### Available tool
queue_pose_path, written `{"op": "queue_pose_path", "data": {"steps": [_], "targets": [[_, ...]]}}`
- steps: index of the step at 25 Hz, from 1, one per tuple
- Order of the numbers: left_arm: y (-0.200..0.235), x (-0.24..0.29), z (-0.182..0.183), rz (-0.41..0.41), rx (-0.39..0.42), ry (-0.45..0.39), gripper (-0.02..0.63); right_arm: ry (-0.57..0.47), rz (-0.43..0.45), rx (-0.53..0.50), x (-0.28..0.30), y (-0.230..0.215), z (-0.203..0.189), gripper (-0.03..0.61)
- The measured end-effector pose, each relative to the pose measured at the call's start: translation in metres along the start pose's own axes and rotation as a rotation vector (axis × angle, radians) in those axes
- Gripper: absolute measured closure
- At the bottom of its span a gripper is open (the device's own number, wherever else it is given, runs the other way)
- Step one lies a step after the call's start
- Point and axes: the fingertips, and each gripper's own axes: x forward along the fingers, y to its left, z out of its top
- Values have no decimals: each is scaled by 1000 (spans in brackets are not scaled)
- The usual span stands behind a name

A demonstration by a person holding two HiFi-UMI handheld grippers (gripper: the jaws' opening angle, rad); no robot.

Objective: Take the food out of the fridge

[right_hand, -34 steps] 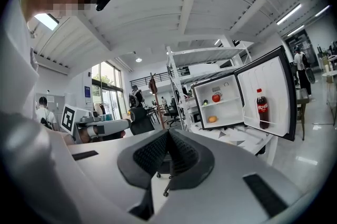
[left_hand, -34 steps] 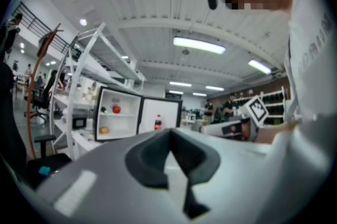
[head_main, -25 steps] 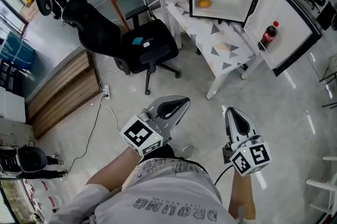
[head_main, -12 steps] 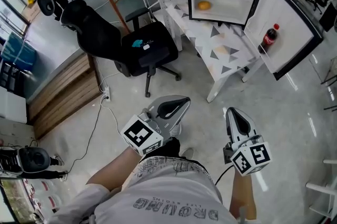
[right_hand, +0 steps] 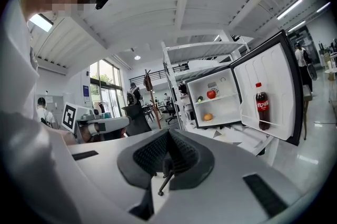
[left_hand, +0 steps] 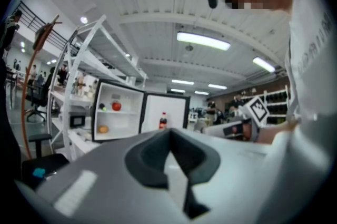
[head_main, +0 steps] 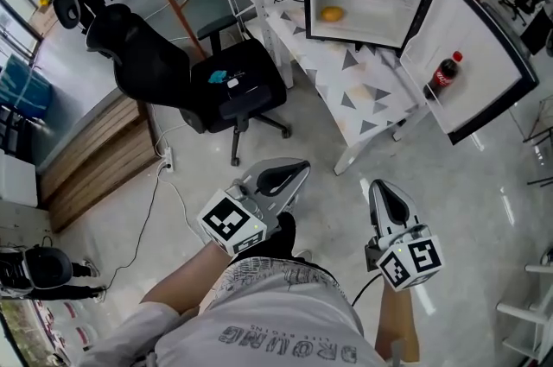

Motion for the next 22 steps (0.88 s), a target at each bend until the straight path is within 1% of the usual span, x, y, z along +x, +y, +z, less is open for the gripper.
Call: {"op": "queue_pose_path", "data": {"steps": [12, 22], "targets": [[79, 36, -3, 0, -33, 15, 607, 22, -11, 18, 76, -28, 10, 577], [147, 65, -1, -23, -57, 16, 607, 43, -38, 21, 141, -47, 24, 577]]}}
